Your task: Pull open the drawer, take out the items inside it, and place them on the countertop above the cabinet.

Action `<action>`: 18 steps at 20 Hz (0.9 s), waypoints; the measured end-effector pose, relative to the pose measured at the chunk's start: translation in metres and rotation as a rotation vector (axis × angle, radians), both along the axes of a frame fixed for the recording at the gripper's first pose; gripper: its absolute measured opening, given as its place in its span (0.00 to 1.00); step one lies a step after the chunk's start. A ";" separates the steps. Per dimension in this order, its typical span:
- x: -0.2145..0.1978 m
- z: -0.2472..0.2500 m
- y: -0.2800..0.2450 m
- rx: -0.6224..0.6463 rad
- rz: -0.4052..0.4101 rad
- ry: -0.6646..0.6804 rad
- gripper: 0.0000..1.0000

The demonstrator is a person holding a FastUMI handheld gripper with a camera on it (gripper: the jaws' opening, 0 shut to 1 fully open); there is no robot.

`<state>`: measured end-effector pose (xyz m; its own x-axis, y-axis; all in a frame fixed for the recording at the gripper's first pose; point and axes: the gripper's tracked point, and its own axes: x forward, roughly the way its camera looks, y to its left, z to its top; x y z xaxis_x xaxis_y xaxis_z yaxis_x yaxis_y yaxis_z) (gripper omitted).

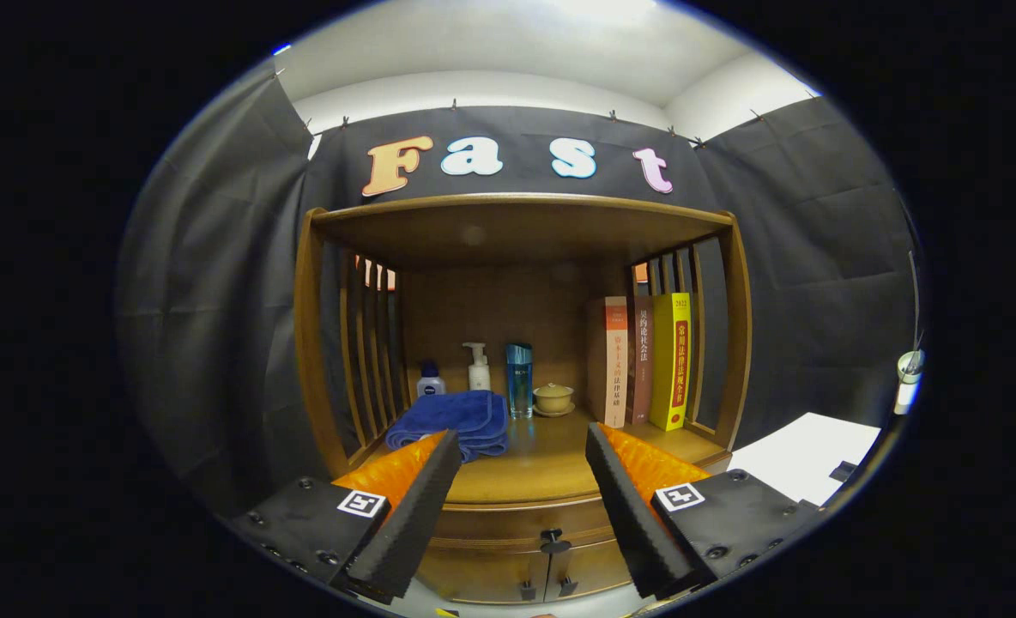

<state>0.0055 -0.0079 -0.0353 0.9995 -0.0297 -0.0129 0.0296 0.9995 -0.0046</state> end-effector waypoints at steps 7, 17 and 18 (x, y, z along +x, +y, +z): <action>0.029 -0.077 -0.034 0.030 -0.030 0.011 0.98; 0.053 -0.176 -0.061 0.053 -0.063 0.087 0.98; 0.054 -0.183 -0.059 0.044 -0.057 0.094 0.98</action>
